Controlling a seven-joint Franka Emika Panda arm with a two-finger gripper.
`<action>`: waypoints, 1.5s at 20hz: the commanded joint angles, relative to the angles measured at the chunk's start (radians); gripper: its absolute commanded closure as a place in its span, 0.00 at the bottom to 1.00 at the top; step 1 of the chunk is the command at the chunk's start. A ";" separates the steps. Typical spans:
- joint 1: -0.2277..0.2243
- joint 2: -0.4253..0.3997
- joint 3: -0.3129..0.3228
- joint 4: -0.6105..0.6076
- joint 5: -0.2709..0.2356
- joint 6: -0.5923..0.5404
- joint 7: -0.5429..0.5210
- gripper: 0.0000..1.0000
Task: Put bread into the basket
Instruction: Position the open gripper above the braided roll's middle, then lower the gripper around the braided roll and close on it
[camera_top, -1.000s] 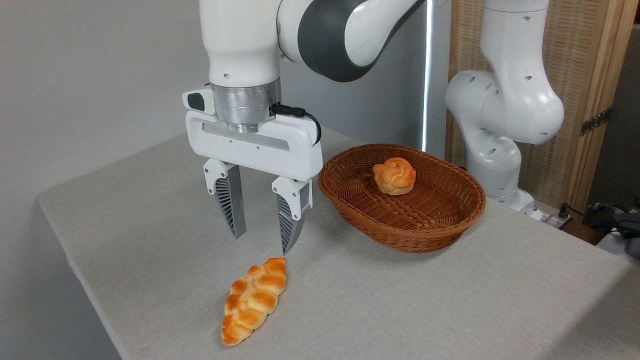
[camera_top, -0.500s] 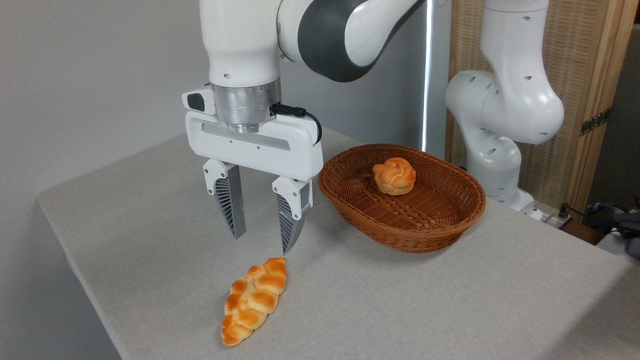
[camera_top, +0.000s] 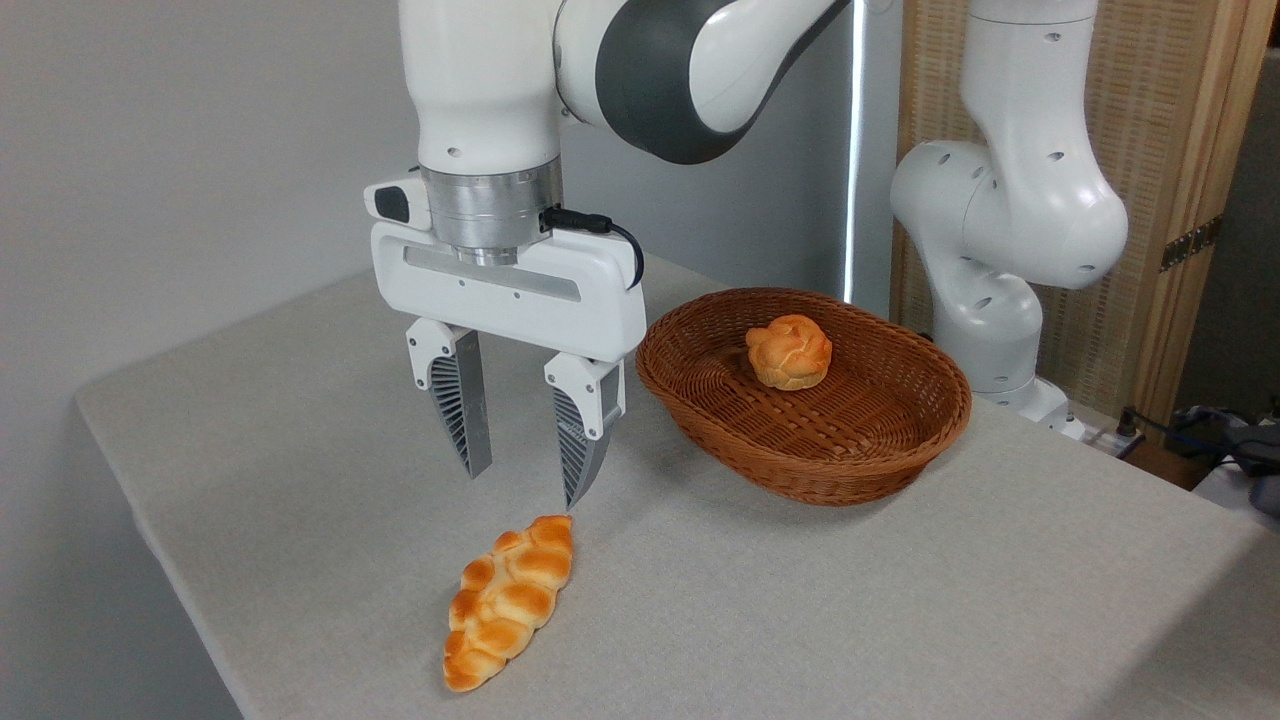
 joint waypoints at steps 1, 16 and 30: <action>-0.004 -0.017 0.005 -0.018 0.001 0.022 -0.008 0.00; -0.060 0.104 -0.001 -0.089 0.099 0.208 -0.023 0.01; -0.063 0.137 -0.004 -0.093 0.137 0.258 -0.009 0.05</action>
